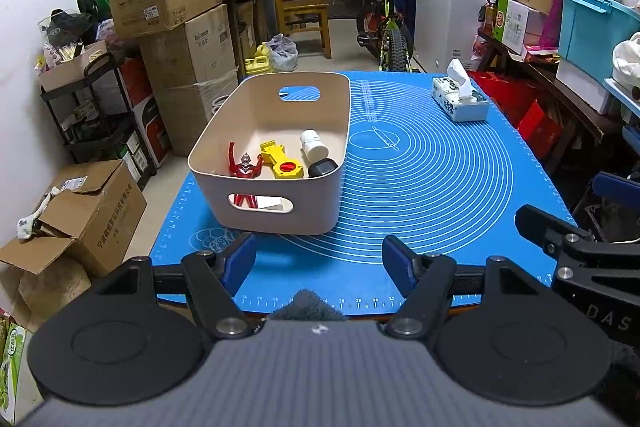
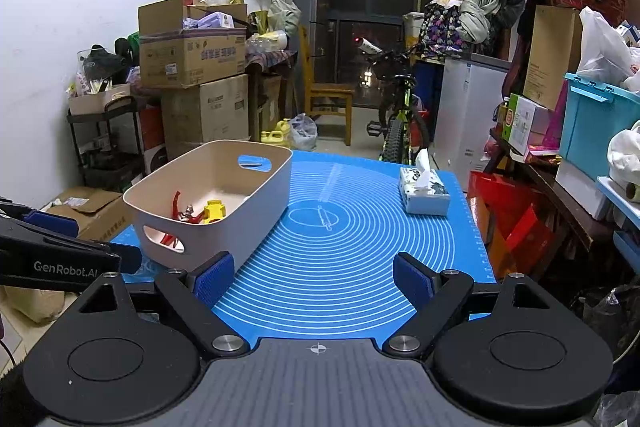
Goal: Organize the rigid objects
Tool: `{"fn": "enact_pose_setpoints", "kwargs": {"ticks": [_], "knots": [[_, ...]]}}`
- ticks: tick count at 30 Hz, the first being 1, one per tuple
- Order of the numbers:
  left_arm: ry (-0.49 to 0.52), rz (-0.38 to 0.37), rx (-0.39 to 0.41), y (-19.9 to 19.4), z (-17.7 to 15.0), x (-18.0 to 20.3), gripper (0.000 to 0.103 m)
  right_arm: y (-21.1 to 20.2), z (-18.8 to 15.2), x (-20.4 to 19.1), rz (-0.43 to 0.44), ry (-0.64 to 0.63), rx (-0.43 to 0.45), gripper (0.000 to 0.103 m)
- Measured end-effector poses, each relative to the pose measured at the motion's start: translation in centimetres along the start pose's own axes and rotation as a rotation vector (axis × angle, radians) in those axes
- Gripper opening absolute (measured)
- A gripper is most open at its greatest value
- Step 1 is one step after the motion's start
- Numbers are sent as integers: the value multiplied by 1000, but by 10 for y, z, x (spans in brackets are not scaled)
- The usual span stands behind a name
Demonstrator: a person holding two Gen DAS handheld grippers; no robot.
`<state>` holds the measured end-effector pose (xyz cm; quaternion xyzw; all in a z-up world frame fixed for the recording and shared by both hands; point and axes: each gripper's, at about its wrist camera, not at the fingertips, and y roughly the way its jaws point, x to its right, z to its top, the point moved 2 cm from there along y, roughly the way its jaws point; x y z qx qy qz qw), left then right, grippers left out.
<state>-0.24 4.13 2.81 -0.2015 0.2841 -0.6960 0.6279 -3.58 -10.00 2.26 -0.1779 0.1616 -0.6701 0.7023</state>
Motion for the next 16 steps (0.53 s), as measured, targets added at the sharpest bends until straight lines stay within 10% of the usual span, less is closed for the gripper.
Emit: {"fn": "enact_pose_setpoints", "kwargs": {"ticks": [16], "knots": [[-8,-3,-6,0,1,-1,74,0,-1,1,-5,2,-1,88]]}}
